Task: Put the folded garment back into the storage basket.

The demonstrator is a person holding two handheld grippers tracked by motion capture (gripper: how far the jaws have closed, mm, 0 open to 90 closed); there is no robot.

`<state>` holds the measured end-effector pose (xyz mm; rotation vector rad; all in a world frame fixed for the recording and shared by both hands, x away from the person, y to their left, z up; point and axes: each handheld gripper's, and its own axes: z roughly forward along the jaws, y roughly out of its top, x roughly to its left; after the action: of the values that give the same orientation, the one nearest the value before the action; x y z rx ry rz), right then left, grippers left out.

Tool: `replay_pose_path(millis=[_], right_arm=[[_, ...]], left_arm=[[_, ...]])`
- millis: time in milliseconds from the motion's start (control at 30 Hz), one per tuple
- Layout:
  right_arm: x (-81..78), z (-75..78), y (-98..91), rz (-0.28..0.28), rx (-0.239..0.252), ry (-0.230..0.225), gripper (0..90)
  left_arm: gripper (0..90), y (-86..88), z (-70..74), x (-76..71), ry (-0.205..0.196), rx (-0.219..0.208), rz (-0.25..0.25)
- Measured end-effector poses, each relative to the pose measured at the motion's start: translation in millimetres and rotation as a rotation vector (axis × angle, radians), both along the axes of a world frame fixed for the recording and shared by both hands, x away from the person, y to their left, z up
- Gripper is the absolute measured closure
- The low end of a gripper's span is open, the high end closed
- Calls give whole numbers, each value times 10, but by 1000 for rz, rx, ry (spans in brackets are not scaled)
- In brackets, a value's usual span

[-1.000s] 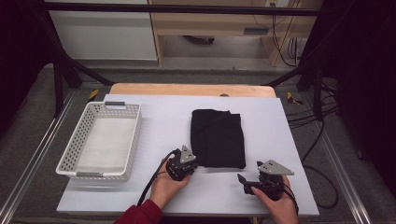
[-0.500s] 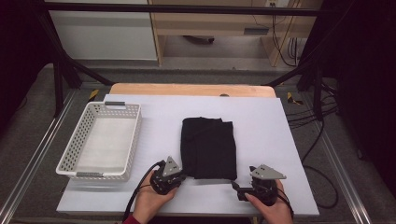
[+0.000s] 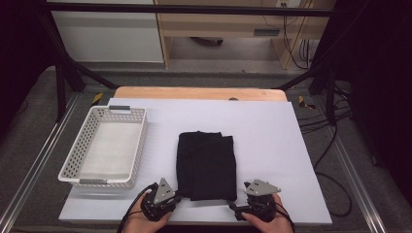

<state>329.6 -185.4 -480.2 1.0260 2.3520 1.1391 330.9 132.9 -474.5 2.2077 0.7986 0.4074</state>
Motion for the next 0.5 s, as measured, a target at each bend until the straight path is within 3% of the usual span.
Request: replay_pose_path(millis=[133,233,367,500], right_arm=[[7,-12,31,13,-3,9,166],[14,-22,44,21,-8,11,186],[46,-43,94,21,-37,10,252],[83,-63,148,19,-46,14,324]], left_arm=[[690,23,8,3,-21,-19,19],[550,51,9,-1,-39,-35,45],[475,106,51,5,-62,-81,79],[421,109,81,12,-71,-86,90]])
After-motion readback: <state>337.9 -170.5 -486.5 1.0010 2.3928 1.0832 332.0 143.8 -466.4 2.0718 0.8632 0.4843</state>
